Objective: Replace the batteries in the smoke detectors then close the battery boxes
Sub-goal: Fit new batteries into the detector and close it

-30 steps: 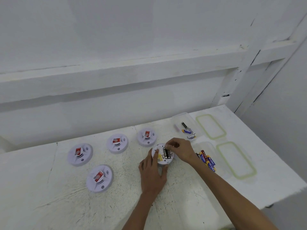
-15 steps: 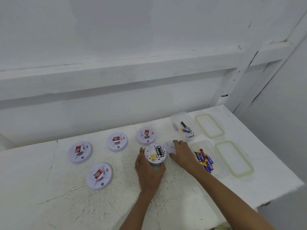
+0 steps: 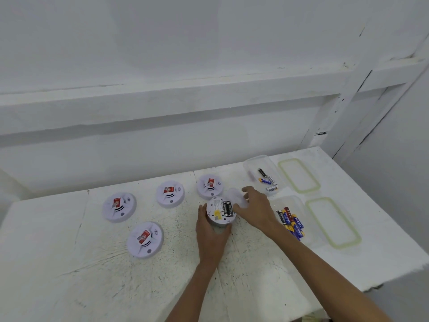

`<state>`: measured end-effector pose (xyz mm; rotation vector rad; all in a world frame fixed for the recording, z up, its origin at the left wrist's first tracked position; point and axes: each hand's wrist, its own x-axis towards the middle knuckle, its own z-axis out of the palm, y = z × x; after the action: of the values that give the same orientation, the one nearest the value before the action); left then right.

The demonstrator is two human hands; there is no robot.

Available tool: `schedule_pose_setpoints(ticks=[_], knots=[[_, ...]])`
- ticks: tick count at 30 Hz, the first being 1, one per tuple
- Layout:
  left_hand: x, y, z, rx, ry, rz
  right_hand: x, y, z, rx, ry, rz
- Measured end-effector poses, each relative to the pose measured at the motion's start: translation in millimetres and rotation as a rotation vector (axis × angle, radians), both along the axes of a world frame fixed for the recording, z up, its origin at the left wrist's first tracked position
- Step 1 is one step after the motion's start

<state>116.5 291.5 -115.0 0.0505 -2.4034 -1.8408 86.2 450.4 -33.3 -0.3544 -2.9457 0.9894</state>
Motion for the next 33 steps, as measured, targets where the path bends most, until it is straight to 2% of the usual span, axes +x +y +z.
schedule_pose_setpoints(ticks=[4,8,15,33], knots=[[-1.2,-8.3,-3.7,0.038,-0.029,-0.021,0.1,-7.9,5.1,0.027,0.01,0.284],[-0.7,-9.6,-4.2,0.055,-0.061,-0.054,-4.0,-9.3,0.6,0.091,-0.06,0.417],[0.3,-8.3,-0.5,0.106,-0.102,-0.053,-13.7,-2.8,4.9,0.145,-0.113,0.479],[2.1,-4.5,-2.9,-0.081,-0.013,-0.022,-21.0,3.1,4.4,0.3,-0.119,0.549]])
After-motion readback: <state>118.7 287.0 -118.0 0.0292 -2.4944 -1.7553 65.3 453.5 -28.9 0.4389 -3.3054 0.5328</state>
